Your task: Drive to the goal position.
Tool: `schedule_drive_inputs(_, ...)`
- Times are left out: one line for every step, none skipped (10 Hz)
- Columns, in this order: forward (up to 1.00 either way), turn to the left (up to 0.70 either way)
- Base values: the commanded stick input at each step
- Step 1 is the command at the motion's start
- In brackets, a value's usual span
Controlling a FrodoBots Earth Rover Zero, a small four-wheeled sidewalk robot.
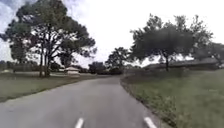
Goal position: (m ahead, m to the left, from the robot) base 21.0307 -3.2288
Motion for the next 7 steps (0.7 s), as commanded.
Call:
schedule_drive_inputs(0.69, 0.03)
schedule_drive_inputs(0.69, 0.03)
schedule_drive_inputs(0.69, 0.20)
schedule_drive_inputs(0.69, 0.34)
schedule_drive_inputs(0.69, 0.34)
schedule_drive_inputs(0.69, 0.34)
schedule_drive_inputs(0.69, 0.34)
